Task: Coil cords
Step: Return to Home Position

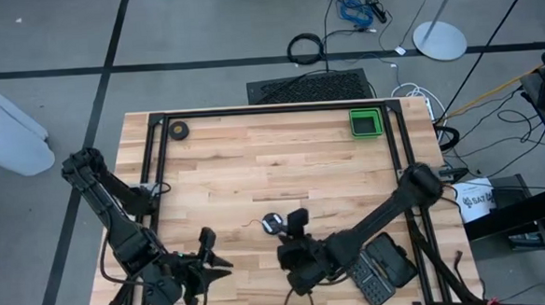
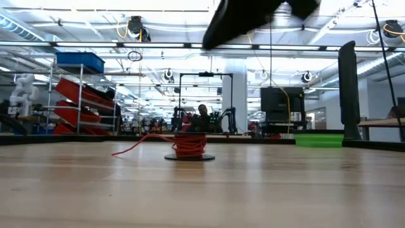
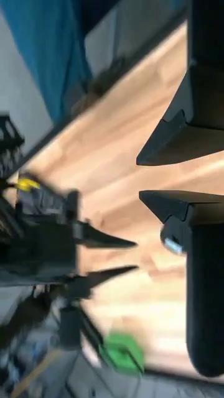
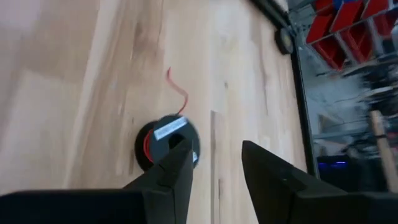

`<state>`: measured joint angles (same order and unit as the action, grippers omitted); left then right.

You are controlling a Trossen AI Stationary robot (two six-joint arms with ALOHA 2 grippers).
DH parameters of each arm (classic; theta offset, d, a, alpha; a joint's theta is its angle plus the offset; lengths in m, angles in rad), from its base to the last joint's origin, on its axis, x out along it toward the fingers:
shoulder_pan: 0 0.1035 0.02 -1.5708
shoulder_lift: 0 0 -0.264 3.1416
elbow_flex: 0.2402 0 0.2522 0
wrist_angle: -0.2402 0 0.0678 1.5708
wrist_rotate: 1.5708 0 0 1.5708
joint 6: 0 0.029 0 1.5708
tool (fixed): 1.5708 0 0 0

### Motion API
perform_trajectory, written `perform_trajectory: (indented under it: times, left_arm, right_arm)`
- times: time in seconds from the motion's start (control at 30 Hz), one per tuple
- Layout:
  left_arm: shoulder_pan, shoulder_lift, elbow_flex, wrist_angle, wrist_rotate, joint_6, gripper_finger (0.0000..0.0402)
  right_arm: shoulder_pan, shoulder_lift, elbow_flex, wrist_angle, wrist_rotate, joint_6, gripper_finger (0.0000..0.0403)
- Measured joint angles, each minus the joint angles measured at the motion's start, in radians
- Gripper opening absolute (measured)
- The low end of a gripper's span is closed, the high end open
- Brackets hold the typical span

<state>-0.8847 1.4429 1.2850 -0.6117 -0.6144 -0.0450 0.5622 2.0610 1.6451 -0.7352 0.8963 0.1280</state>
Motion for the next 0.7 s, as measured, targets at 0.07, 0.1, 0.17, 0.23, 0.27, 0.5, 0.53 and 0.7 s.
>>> perform_trajectory:
  times: [0.07,0.1,0.17,0.23,0.27,0.5,0.53,0.7]
  left_arm:
    - [0.011,0.0,0.0,0.003,-0.046,0.006,0.0081]
    - [0.018,0.0,0.0,0.004,-0.062,0.007,0.0081]
    - [0.038,-0.002,0.0,0.021,-0.105,0.025,0.0081]
    - [0.066,-0.006,0.0,0.068,-0.149,0.066,0.0081]
    - [0.083,-0.01,0.0,0.099,-0.168,0.098,0.0081]
    - [0.272,-0.036,0.0,0.438,-0.141,0.312,0.0081]
    - [0.304,-0.037,0.001,0.504,-0.086,0.326,0.0081]
    - [0.458,-0.037,0.002,0.638,0.204,0.376,0.007]
  right_arm:
    - [0.008,-0.066,0.0,-0.022,-0.015,0.036,0.0119]
    - [0.013,-0.097,0.0,-0.029,-0.015,0.044,0.0116]
    - [0.026,-0.16,0.0,-0.033,-0.011,0.031,0.0108]
    - [0.044,-0.224,0.0,-0.034,-0.006,-0.009,0.0096]
    - [0.053,-0.256,0.0,-0.031,-0.002,-0.033,0.0089]
    - [0.065,-0.459,0.0,-0.054,0.025,-0.164,0.0009]
    - [0.065,-0.485,0.0,-0.062,0.023,-0.173,0.0005]
    - [0.071,-0.604,0.0,-0.16,0.011,-0.149,0.0002]
